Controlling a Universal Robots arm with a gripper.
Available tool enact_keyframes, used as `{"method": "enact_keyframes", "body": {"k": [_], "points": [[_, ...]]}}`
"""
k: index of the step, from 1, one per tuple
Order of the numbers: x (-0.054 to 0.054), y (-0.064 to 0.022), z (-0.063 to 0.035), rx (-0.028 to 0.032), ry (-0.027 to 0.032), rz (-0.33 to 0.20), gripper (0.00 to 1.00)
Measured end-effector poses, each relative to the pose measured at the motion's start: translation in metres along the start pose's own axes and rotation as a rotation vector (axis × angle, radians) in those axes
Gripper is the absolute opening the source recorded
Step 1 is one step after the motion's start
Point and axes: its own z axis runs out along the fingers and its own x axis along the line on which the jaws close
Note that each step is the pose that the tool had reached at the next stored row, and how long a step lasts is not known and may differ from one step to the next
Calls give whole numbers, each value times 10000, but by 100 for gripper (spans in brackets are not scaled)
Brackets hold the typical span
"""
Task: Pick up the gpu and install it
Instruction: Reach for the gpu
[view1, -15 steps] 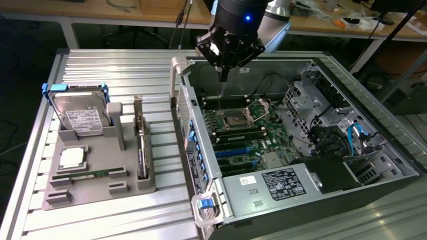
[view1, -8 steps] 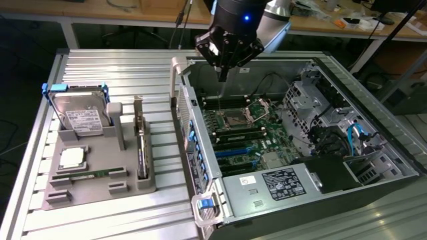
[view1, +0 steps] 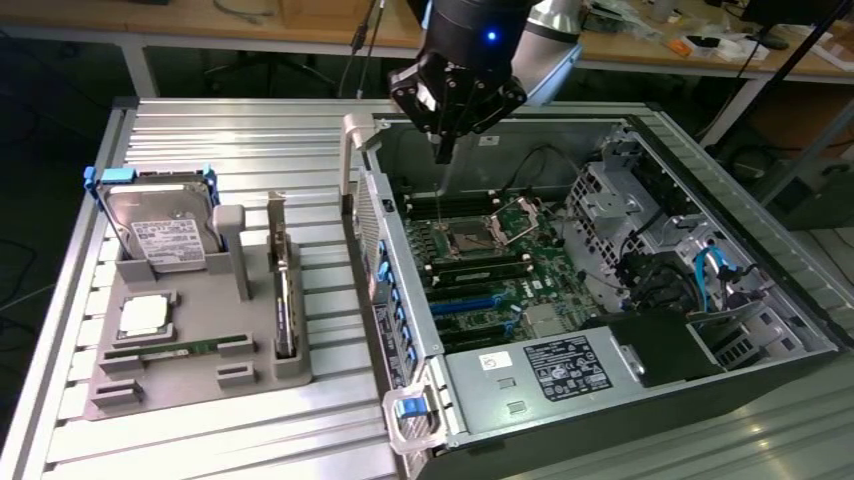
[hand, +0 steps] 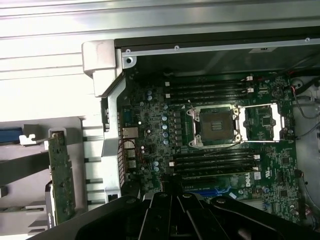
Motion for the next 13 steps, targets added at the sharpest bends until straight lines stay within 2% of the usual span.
{"method": "enact_keyframes", "body": {"k": [13], "points": [[54, -1, 1, 0, 1, -1, 11]]}}
